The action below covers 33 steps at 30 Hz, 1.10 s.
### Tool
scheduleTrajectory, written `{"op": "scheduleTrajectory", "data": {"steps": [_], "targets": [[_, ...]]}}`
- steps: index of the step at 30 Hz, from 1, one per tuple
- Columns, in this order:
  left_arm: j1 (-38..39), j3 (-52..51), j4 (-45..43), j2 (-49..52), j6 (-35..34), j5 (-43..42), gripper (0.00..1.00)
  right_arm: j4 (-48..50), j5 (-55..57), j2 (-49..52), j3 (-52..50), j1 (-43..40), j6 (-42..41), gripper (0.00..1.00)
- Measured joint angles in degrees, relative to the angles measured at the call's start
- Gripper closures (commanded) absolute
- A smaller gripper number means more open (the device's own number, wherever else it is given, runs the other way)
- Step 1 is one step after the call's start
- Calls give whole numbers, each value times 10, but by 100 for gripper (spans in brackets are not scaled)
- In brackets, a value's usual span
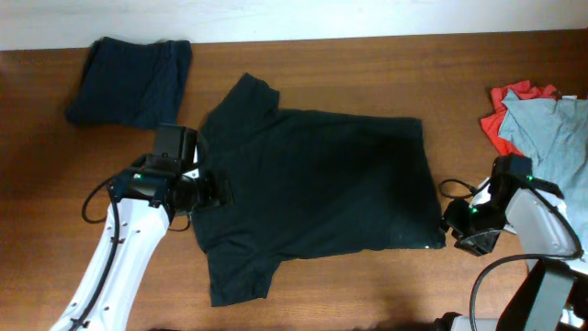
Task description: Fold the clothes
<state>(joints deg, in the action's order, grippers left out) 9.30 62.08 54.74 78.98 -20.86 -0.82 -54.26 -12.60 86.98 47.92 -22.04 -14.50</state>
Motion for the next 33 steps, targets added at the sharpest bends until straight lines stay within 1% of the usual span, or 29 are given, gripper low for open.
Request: {"op": "scheduleTrajectory", "data": {"steps": [3,12,19,21,23,26,27,29,30,33], "targets": [[0,0,-3,0,0,2,1,37,-3,1,-25,0,0,44],[0,0,-15,0,-15,2,1,98,-4,3,-68,0,2,44],[0,0,-15,0,-20,2,1,104,-3,7,-68,1,1,46],[0,0,-22,0,-21,2,1,101,10,15,-62,12,-1,46],[0,0,-24,0,-24,2,0,103,26,24,-56,29,-3,52],[0,-5,-32,0,-28,2,1,113,44,28,-53,41,-12,65],[0,-8,-34,0,-28,2,1,120,44,30,-52,42,-14,67],[0,-17,-36,1,-28,2,1,130,45,34,-49,43,-16,67],[0,-22,-36,2,-30,2,1,130,45,34,-49,43,-16,70],[0,-34,-41,10,-34,2,1,133,48,34,-50,43,-15,83]]}}
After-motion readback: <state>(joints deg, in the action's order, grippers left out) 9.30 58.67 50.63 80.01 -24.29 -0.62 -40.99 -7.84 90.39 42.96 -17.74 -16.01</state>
